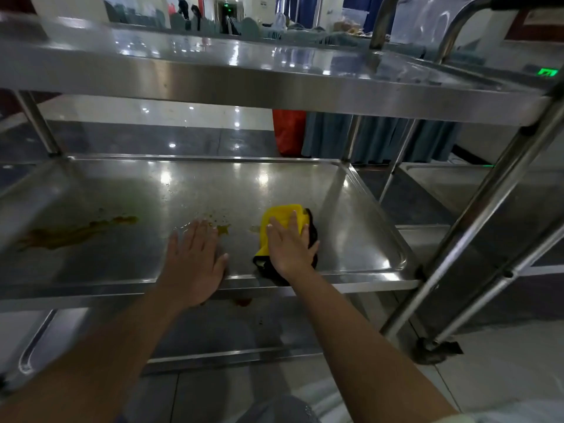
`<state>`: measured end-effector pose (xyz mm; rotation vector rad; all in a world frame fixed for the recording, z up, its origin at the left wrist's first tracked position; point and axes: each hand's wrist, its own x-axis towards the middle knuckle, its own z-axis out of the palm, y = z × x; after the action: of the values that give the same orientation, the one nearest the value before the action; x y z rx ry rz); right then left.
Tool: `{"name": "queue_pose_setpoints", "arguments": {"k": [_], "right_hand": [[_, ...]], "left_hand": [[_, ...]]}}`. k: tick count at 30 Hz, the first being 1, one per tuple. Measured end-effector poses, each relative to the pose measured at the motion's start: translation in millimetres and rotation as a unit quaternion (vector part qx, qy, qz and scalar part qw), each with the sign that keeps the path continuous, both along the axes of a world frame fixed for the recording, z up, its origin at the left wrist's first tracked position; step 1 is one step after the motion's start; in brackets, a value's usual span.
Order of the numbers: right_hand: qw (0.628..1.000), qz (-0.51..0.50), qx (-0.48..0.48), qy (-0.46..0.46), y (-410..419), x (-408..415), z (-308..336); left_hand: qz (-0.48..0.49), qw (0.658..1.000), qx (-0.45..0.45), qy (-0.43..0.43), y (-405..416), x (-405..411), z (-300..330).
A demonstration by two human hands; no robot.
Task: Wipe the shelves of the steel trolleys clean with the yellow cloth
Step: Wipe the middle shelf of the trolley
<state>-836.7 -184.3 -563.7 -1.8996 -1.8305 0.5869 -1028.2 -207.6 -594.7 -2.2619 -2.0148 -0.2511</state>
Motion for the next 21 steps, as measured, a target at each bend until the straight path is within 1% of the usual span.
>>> {"name": "queue_pose_setpoints", "arguments": {"k": [1,3,5,9,11,13,15,17,19,21], "right_hand": [[0.999,0.034,-0.007,0.01,2.7,3.5,0.7],[0.995,0.092,0.009,-0.03,4.9,22.4,0.7],[0.992,0.098,0.031,-0.072,4.3,51.5,-1.1],[0.993,-0.035,0.055,-0.1,10.2,126.7,-1.2],[0.99,-0.079,0.057,-0.1,17.7,153.2,0.1],[0.987,-0.115,0.046,-0.101,27.6,148.8,-1.0],[0.984,-0.137,0.031,-0.11,36.3,121.3,-2.7],[0.989,-0.094,0.032,-0.11,42.4,87.4,-3.1],[0.991,-0.008,0.046,-0.125,43.6,59.1,-4.1],[0.989,0.069,0.051,-0.121,39.9,46.7,-4.7]], "left_hand": [[0.001,1.0,-0.002,0.003,-0.6,-2.5,-0.3],[-0.002,1.0,-0.005,0.008,-0.3,-9.3,-0.6],[-0.008,1.0,-0.007,0.012,0.7,-14.3,-1.8],[-0.016,1.0,-0.011,0.003,1.9,-15.9,-5.7],[-0.016,1.0,-0.01,0.0,3.5,-15.1,-6.6],[-0.014,1.0,-0.007,-0.01,4.2,-13.9,-5.8],[-0.01,1.0,-0.003,-0.014,2.8,-12.6,-3.4],[-0.01,1.0,-0.006,-0.008,0.8,-11.8,-1.5],[-0.012,1.0,-0.01,-0.009,0.4,-13.0,-0.1],[-0.017,1.0,-0.015,-0.012,0.3,-14.6,1.0]]}}
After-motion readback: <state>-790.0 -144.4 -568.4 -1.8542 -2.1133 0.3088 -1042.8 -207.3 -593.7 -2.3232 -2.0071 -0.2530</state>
